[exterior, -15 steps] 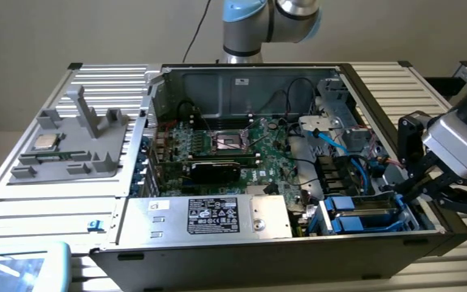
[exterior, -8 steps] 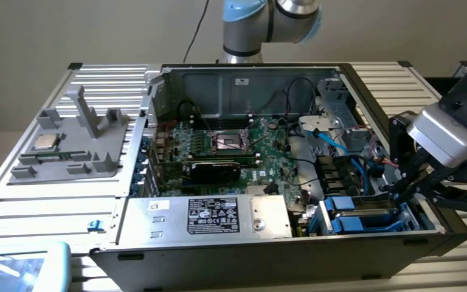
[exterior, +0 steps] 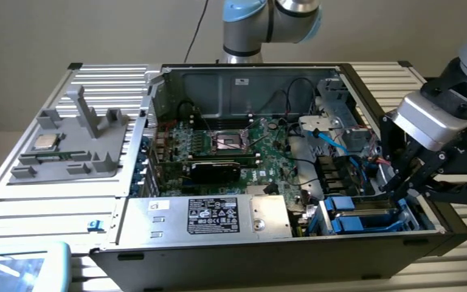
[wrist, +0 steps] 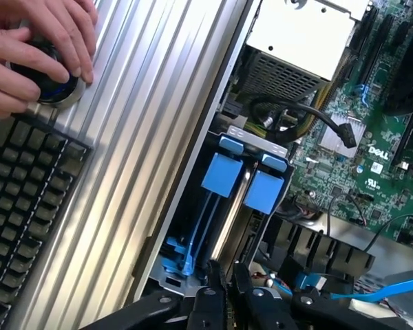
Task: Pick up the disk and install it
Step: 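Insert the first disk wire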
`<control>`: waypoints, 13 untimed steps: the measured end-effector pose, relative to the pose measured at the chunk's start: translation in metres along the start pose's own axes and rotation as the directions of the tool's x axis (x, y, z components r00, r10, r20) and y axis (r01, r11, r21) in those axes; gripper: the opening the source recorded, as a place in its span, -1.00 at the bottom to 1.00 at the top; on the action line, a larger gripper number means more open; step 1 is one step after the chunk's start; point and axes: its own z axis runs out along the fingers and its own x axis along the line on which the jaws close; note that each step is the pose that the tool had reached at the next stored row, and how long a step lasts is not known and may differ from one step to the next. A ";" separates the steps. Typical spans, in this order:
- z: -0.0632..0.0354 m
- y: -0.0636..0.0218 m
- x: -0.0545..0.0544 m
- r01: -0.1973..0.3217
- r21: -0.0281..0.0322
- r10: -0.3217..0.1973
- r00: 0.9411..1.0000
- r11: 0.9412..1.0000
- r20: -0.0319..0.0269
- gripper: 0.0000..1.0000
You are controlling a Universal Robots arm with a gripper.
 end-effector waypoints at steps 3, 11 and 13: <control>-0.0001 -0.0007 -0.003 0.000 -0.004 0.000 1.000 1.000 -0.012 -0.67; 0.0001 -0.0012 -0.012 0.000 -0.010 0.000 1.000 1.000 -0.028 -0.67; 0.0002 -0.0013 -0.014 0.000 -0.012 -0.001 0.999 1.000 -0.034 -0.67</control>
